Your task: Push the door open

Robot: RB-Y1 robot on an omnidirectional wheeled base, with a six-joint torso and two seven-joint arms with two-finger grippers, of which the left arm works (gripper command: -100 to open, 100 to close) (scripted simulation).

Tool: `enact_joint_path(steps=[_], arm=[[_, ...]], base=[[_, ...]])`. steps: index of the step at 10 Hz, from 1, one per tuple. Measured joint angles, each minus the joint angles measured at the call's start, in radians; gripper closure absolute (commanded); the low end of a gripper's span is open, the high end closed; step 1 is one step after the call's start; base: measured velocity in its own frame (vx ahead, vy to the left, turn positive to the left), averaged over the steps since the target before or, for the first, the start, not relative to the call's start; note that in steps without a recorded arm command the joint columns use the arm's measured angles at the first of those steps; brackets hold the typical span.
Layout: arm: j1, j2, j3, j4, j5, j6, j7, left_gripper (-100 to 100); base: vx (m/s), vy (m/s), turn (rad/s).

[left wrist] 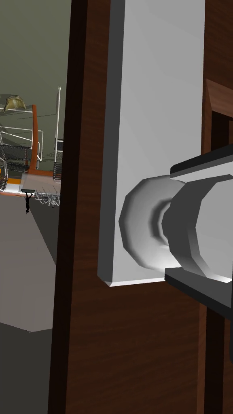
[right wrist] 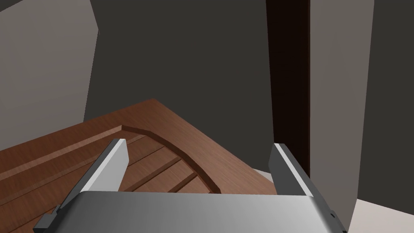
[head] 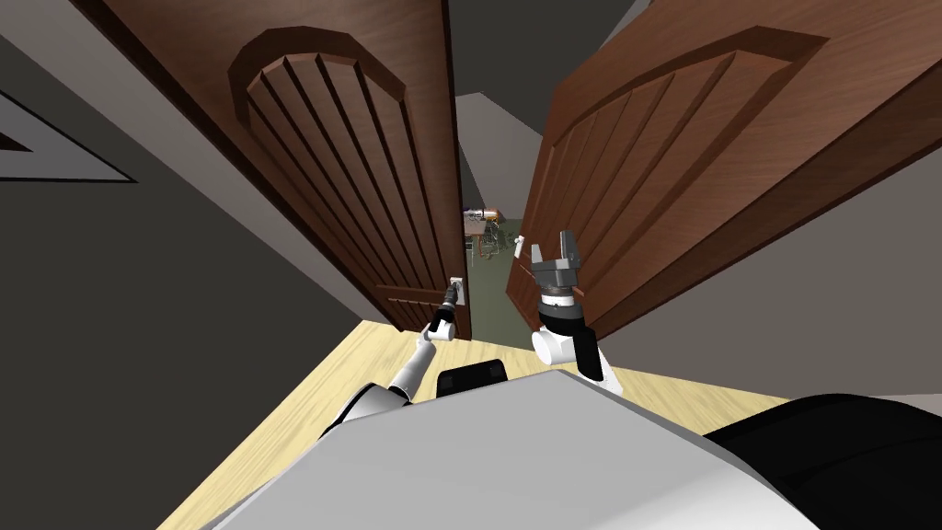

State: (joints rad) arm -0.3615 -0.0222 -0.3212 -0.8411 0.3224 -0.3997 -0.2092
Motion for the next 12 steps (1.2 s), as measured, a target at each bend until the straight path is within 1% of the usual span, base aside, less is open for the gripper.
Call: enact_joint_path(steps=[1,2,3,4,5,6,7,8,9,10,12], arm=[[0.005,0.008,0.003,-0.001,0.001,0.005,-0.002,100],[-0.006,0.018,0.007,0.021,0.003,-0.005,0.002,100],[-0.015,0.02,0.015,0.04,0.005,-0.019,0.002,100],[-0.015,0.033,0.02,0.038,0.007,-0.023,0.003,100],[-0.01,0.038,0.032,0.025,0.008,-0.018,-0.003,100],[-0.018,0.045,0.04,0.028,0.011,-0.015,-0.005,100],[-0.028,0.055,0.048,0.039,0.014,-0.019,-0.002,100],[-0.023,0.069,0.061,0.023,0.017,-0.008,-0.003,100],[-0.029,0.071,0.081,0.034,0.02,-0.013,-0.011,100],[-0.028,0.077,0.099,0.029,0.023,-0.012,-0.021,-100],[-0.026,0.082,0.097,0.025,0.026,-0.011,-0.02,-100]], base=[[0.131,-0.132,0.04],[0.148,-0.14,0.062],[0.161,-0.138,0.06],[0.157,-0.143,0.05],[0.148,-0.11,0.049],[0.153,-0.099,0.044],[0.152,-0.102,0.1],[0.195,-0.112,0.163],[0.191,-0.155,0.113],[-0.035,-0.08,0.054],[-0.169,0.002,-0.009]])
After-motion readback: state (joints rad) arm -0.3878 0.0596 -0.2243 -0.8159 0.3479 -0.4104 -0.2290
